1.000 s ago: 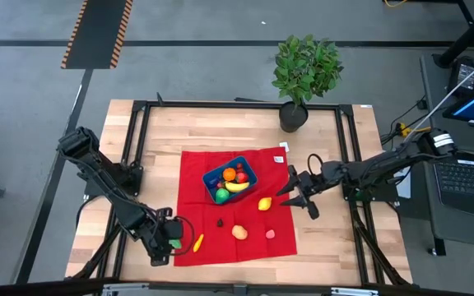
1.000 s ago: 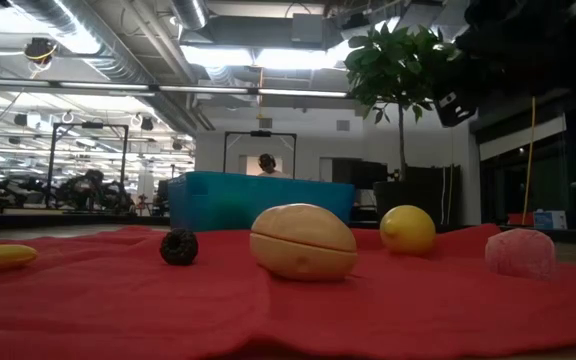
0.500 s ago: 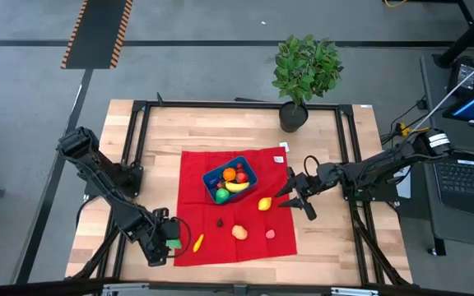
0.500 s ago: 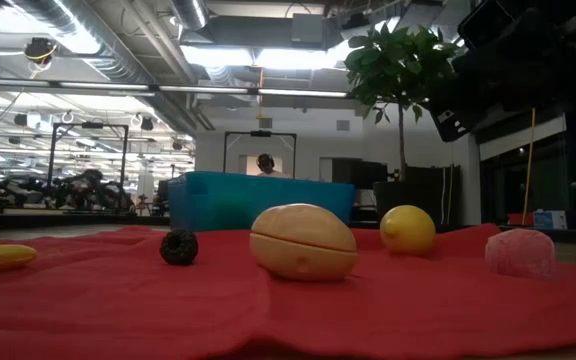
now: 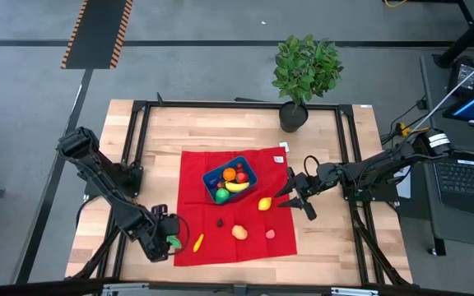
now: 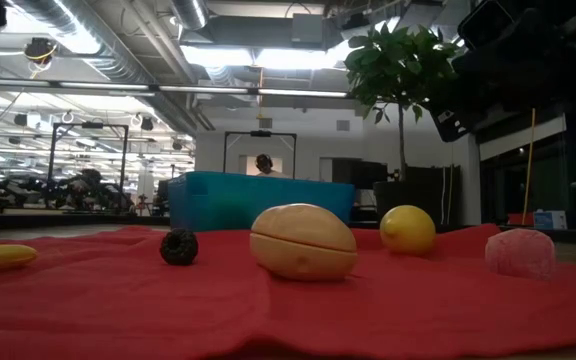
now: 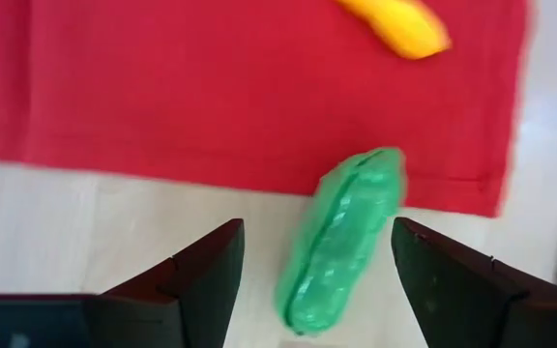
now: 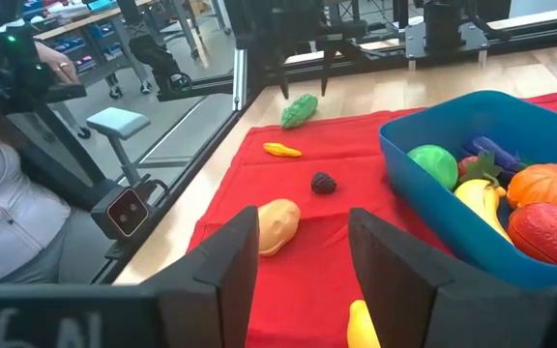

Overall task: Pick and placing Produce into tupperware
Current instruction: Put the peas into the blue bin

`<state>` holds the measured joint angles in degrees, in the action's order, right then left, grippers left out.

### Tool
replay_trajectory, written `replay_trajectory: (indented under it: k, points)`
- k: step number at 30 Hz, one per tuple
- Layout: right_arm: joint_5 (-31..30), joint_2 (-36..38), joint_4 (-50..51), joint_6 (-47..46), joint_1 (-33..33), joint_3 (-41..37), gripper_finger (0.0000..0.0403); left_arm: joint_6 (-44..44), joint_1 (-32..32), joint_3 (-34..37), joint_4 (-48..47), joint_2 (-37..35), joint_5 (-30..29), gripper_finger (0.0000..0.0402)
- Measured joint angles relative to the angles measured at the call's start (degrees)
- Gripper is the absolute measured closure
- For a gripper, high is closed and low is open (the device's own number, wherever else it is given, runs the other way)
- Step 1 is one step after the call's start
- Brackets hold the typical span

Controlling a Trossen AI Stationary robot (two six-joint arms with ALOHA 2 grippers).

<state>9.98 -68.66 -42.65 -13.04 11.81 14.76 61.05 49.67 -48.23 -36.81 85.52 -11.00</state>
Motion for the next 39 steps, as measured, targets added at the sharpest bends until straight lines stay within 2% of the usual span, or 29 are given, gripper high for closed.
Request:
replay_trajectory:
  k: [9, 21, 33, 39]
  points:
    - [-3.25, 0.0, 0.02, -0.02, -0.02, 0.0, 0.024, 1.5, 0.0, 1.4, 3.22, 0.0, 0.69, 0.0149]
    - [-3.26, 0.0, 0.02, -0.2, -0.02, 0.0, 0.024, 1.72, 1.55, 1.4, 4.74, 0.02, 1.7, 0.0149]
    - [-3.26, 0.0, 0.04, -0.22, 0.0, 0.0, 0.024, 1.78, 1.51, 1.4, 5.0, 6.73, 5.14, 0.0149]
    - [-3.54, 0.0, 0.02, -0.23, 0.0, 0.0, 0.024, 2.46, 1.53, 1.2, 5.2, 7.72, 5.03, 0.0149]
